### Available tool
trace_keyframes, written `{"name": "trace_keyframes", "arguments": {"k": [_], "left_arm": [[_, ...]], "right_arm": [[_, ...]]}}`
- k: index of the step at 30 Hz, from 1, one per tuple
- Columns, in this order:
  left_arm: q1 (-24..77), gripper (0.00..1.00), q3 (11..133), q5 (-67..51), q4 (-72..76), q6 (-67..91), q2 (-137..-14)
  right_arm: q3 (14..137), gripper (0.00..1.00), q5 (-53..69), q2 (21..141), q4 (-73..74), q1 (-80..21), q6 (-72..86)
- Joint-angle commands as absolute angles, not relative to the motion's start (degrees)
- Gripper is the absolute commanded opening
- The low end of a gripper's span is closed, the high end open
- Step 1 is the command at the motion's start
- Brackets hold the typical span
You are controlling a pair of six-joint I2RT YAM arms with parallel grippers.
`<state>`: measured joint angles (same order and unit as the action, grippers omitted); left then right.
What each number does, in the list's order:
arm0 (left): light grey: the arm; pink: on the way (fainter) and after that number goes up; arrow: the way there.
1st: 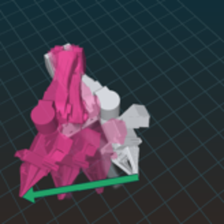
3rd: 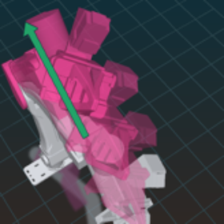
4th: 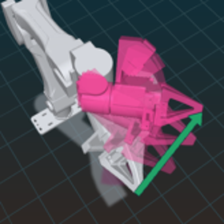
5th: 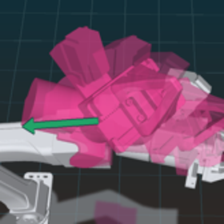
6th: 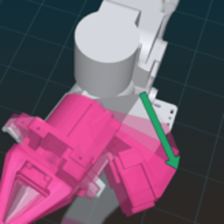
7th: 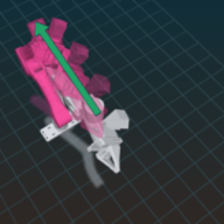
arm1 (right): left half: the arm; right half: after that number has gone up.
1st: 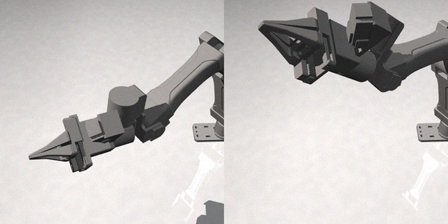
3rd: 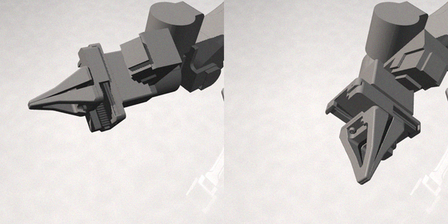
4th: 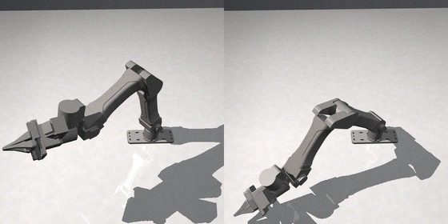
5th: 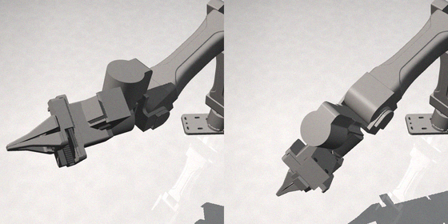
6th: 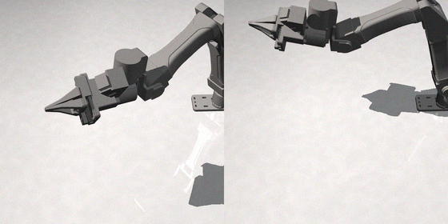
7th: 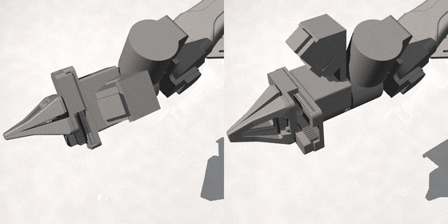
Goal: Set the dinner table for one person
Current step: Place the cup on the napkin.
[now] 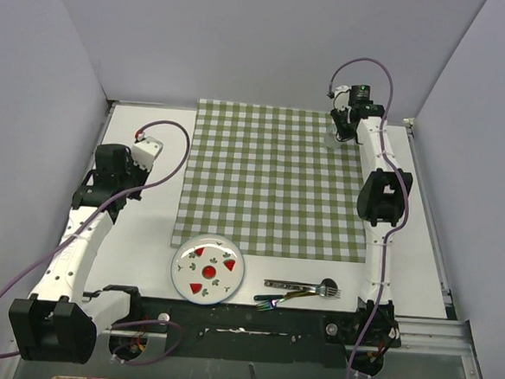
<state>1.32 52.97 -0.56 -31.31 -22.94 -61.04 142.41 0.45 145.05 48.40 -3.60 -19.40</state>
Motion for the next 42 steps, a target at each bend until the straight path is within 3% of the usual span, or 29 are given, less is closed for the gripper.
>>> {"name": "trace_keyframes", "arguments": {"k": [1, 37, 42], "left_arm": [[1.0, 0.15, 53.4, -2.0, -27.6, -22.6, -61.3], [1.0, 0.15, 56.4, -5.0, -29.4, -24.1, -68.5], [1.0, 0.15, 56.5, -5.4, -29.6, -24.1, -69.3]], "right_arm": [[145.8, 0.00, 4.5, 141.1, 47.8, -3.1, -16.6], [147.6, 0.00, 3.7, 143.2, 51.2, -4.6, -16.4], [147.7, 0.04, 3.6, 143.2, 50.8, -4.5, -16.6]]}}
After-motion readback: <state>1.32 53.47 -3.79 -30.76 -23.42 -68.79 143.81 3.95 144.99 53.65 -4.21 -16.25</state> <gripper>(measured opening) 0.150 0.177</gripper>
